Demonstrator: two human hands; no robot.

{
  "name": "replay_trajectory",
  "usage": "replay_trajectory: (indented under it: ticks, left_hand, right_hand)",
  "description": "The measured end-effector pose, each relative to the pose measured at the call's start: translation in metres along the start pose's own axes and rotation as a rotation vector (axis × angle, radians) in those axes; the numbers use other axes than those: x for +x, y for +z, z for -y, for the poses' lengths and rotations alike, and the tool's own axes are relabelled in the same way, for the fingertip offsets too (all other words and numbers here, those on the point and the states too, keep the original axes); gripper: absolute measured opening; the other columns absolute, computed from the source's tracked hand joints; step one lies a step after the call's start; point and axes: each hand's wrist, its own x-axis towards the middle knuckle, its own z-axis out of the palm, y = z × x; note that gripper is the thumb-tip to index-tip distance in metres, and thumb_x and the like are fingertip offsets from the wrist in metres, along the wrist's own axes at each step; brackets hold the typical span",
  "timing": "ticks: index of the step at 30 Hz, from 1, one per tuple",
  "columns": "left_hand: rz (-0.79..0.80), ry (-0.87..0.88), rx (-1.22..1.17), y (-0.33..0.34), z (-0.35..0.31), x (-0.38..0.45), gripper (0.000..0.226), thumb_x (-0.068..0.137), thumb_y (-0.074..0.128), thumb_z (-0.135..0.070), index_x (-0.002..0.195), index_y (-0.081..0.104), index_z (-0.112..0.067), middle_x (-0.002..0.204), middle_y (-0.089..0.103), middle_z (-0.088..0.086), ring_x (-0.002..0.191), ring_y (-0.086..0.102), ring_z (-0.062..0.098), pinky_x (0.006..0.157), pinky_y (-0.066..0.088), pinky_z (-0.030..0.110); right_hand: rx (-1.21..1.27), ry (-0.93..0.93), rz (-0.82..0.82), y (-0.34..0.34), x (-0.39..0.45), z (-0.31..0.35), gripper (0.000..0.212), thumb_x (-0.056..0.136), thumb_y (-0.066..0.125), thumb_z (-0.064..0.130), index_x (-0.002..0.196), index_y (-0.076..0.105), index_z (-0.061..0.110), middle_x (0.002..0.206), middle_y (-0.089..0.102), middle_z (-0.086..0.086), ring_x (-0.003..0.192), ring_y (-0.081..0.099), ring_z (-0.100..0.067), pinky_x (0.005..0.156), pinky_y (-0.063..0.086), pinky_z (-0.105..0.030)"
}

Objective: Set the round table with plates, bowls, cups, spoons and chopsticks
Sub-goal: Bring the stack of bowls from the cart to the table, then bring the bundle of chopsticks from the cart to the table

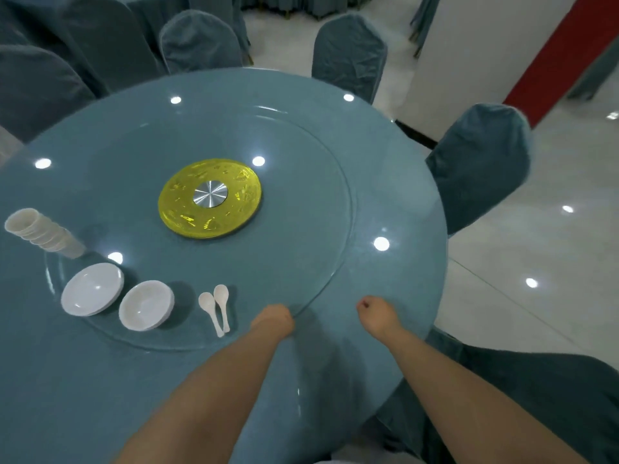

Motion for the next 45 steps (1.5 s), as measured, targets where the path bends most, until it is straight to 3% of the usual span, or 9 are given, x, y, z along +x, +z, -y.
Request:
replay_trajectory:
  ticks: [10,14,18,21,25,30,35,40,45]
  left_hand:
    - [-0.122,0.294,0.098,0.004,-0.171,-0.106,0.038,0.097,0.039,-0.013,0.125,0.059,0.003,0.133,0.057,0.022,0.124,0.054,0.035,0.103,0.043,0.037]
    - [-0.140,0.437,0.043,0.024,-0.262,-0.163,0.035,0.097,0.041,-0.014,0.121,0.063,-0.001,0.125,0.062,0.018,0.117,0.058,0.033,0.098,0.047,0.036]
    - [-0.110,0.617,0.126,0.059,-0.352,-0.219,0.037,0.101,0.034,-0.010,0.128,0.057,0.002,0.133,0.056,0.019,0.122,0.054,0.033,0.103,0.044,0.040]
    - [-0.063,0.774,0.201,0.095,-0.407,-0.266,0.038,0.100,0.030,-0.006,0.119,0.062,0.004,0.127,0.060,0.019,0.117,0.057,0.033,0.100,0.045,0.039]
    - [-0.005,1.006,0.254,0.146,-0.465,-0.315,0.036,0.098,0.036,-0.013,0.112,0.067,0.001,0.120,0.064,0.017,0.112,0.059,0.032,0.094,0.046,0.030]
    - [0.137,1.263,0.358,0.215,-0.510,-0.380,0.037,0.101,0.039,-0.018,0.114,0.068,0.001,0.123,0.065,0.016,0.113,0.059,0.029,0.092,0.043,0.025]
    - [0.278,1.452,0.557,0.284,-0.526,-0.446,0.031,0.099,0.039,-0.016,0.090,0.066,-0.006,0.112,0.067,0.020,0.107,0.062,0.033,0.088,0.046,0.028]
    - [0.412,1.552,0.686,0.358,-0.511,-0.504,0.035,0.097,0.042,-0.022,0.111,0.069,-0.004,0.112,0.068,0.016,0.105,0.063,0.031,0.085,0.048,0.029]
    - [0.536,1.671,0.899,0.430,-0.470,-0.551,0.037,0.101,0.037,-0.020,0.105,0.067,0.001,0.116,0.065,0.020,0.111,0.059,0.033,0.093,0.043,0.030]
  right_hand:
    - [0.266,0.014,-0.184,-0.100,-0.104,-0.119,0.030,0.098,0.043,0.017,0.093,0.065,-0.003,0.106,0.067,-0.021,0.101,0.062,-0.032,0.091,0.050,-0.038]
    - [0.379,0.089,-0.284,-0.151,-0.153,-0.191,0.030,0.097,0.040,0.010,0.108,0.063,-0.006,0.111,0.066,-0.024,0.105,0.062,-0.037,0.095,0.049,-0.045]
    - [0.455,0.193,-0.425,-0.192,-0.203,-0.267,0.029,0.089,0.051,0.003,0.117,0.061,0.003,0.113,0.066,-0.017,0.105,0.064,-0.034,0.091,0.053,-0.039]
    - [0.532,0.287,-0.522,-0.209,-0.249,-0.331,0.026,0.090,0.054,0.007,0.113,0.064,0.005,0.111,0.066,-0.016,0.102,0.065,-0.032,0.090,0.054,-0.040]
    - [0.672,0.476,-0.641,-0.214,-0.317,-0.404,0.031,0.090,0.054,0.004,0.120,0.062,0.007,0.110,0.068,-0.016,0.081,0.064,-0.022,0.073,0.057,-0.031]
    - [0.793,0.710,-0.832,-0.183,-0.404,-0.462,0.028,0.091,0.053,0.007,0.116,0.064,0.006,0.106,0.070,-0.016,0.077,0.062,-0.021,0.077,0.057,-0.033]
    - [0.905,0.924,-0.973,-0.129,-0.490,-0.493,0.027,0.085,0.059,0.004,0.111,0.066,0.007,0.107,0.069,-0.017,0.095,0.066,-0.030,0.089,0.055,-0.038]
    - [1.094,1.161,-1.167,-0.052,-0.567,-0.502,0.021,0.084,0.056,-0.001,0.099,0.068,0.007,0.102,0.070,-0.019,0.096,0.067,-0.035,0.086,0.057,-0.041]
    - [1.221,1.389,-1.289,0.039,-0.633,-0.495,0.019,0.082,0.055,0.000,0.091,0.070,0.009,0.099,0.070,-0.016,0.092,0.068,-0.034,0.083,0.058,-0.041]
